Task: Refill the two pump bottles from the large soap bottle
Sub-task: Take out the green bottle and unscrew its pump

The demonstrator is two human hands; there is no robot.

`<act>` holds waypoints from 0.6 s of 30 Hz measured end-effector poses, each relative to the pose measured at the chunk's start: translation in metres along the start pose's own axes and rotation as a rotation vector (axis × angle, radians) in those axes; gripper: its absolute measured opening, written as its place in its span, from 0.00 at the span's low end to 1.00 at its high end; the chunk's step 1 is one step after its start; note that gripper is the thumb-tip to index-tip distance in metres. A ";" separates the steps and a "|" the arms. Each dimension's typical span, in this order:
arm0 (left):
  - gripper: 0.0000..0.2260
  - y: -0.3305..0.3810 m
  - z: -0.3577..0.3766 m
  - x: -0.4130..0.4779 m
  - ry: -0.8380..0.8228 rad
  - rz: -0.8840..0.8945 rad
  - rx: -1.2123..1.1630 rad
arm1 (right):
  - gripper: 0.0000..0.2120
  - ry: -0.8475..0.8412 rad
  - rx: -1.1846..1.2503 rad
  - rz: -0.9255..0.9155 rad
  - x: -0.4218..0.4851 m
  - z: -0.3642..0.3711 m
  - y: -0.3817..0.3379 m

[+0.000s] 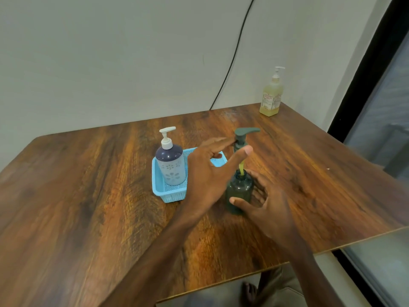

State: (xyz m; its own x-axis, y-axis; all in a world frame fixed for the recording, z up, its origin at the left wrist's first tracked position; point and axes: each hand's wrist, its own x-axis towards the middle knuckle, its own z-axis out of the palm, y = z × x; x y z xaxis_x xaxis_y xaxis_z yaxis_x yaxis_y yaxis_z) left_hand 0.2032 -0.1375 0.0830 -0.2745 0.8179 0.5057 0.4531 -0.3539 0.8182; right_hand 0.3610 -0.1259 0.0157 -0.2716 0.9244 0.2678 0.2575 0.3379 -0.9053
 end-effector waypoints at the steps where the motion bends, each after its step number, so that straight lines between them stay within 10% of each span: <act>1: 0.18 -0.002 0.000 -0.001 -0.023 -0.012 0.016 | 0.32 0.001 0.001 0.002 0.000 0.000 0.000; 6: 0.14 -0.024 0.006 -0.013 -0.216 -0.143 0.178 | 0.35 -0.012 0.013 0.016 -0.002 0.000 0.002; 18: 0.12 0.024 -0.019 0.019 0.185 0.001 0.013 | 0.37 -0.010 -0.010 0.039 0.001 0.000 0.003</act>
State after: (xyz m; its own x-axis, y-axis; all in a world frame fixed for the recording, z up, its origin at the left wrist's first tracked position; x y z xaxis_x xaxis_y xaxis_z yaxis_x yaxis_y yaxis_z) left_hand 0.1925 -0.1388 0.1171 -0.4244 0.7197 0.5495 0.4645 -0.3479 0.8144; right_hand 0.3614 -0.1243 0.0130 -0.2701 0.9353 0.2288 0.2770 0.3031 -0.9118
